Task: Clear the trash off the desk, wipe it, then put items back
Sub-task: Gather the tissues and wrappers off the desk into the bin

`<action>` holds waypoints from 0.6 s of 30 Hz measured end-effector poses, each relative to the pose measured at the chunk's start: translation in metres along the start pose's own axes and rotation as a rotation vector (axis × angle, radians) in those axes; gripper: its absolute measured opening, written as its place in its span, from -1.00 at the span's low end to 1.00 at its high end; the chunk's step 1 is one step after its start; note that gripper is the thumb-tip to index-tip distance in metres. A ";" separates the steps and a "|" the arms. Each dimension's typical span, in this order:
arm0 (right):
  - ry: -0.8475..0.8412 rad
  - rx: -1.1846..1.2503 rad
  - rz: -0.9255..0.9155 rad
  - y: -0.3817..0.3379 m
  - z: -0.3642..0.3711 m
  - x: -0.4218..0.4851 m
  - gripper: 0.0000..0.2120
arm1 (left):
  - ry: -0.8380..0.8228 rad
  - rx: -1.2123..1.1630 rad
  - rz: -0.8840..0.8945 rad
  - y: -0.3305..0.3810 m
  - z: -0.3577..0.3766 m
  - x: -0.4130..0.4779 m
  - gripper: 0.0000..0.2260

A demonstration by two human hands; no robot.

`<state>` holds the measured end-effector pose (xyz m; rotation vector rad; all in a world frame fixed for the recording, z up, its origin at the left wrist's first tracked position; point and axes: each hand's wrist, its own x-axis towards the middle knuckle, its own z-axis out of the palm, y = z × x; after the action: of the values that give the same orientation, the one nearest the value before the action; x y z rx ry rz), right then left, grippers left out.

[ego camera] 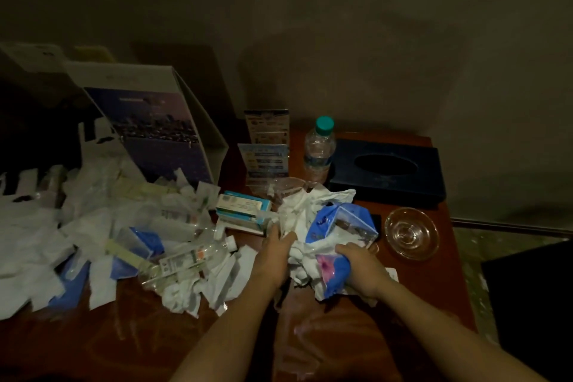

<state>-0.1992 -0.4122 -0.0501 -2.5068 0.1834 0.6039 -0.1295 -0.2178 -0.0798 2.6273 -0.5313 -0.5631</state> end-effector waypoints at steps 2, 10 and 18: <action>0.044 0.047 -0.015 0.001 0.003 -0.004 -0.75 | -0.014 -0.040 0.027 0.002 -0.003 -0.004 -0.63; 0.214 0.233 0.013 0.007 -0.002 -0.026 -0.85 | 0.090 -0.068 0.085 0.002 -0.020 -0.029 -0.65; 0.103 0.361 -0.074 -0.019 -0.009 -0.050 -0.42 | 0.213 -0.057 0.075 0.008 -0.042 -0.066 -0.71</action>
<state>-0.2359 -0.4004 -0.0112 -2.1846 0.2159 0.3731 -0.1679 -0.1832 -0.0209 2.5609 -0.5359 -0.2673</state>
